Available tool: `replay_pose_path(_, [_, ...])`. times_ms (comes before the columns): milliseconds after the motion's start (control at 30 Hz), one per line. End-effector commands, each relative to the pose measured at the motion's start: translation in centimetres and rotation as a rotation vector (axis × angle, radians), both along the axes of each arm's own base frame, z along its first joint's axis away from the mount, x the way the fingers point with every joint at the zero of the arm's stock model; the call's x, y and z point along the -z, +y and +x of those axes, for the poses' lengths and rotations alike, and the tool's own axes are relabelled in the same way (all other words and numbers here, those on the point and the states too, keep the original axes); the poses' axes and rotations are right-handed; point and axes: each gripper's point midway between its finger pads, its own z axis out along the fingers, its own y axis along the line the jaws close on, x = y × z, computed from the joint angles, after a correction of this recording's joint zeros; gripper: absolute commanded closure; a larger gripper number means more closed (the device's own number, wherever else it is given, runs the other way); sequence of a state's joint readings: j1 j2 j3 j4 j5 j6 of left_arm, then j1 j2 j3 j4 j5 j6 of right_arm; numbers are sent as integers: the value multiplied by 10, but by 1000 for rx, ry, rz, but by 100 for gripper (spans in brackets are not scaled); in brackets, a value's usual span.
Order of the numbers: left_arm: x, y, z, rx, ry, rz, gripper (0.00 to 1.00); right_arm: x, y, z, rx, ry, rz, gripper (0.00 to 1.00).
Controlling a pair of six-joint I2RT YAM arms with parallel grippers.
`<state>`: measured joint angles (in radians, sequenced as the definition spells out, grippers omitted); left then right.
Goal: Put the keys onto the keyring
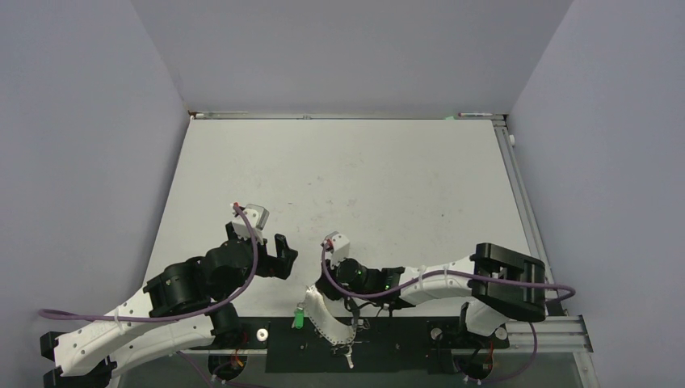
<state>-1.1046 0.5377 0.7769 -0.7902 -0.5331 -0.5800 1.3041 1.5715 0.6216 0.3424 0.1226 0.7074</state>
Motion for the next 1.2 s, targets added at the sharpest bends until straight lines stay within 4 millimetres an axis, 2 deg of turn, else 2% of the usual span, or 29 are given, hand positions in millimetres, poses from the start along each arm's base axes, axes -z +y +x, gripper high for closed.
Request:
replay_pose_path(0, [-12, -3, 0, 14, -27, -40, 12, -45, 9, -5, -65, -66, 119, 95])
replay_pose_path(233, [-27, -14, -9, 108, -59, -125, 12, -88, 10, -21, -181, -106, 261, 95])
replay_pose_path(433, [-57, -26, -27, 248, -143, -281, 13, -133, 9, -34, -294, -163, 392, 95])
replay_pose_path(667, [-89, -36, -43, 363, -236, -438, 20, -184, 2, -46, -387, -228, 524, 95])
replay_pose_path(833, [-109, -58, -66, 547, -280, -512, 26, -225, -7, -54, -448, -304, 606, 95])
replay_pose_path(967, [-121, -74, -79, 666, -320, -542, 31, -246, -16, -58, -494, -382, 644, 95])
replay_pose_path(1167, [-128, -89, -79, 724, -365, -526, 33, -268, -30, -58, -547, -472, 690, 95])
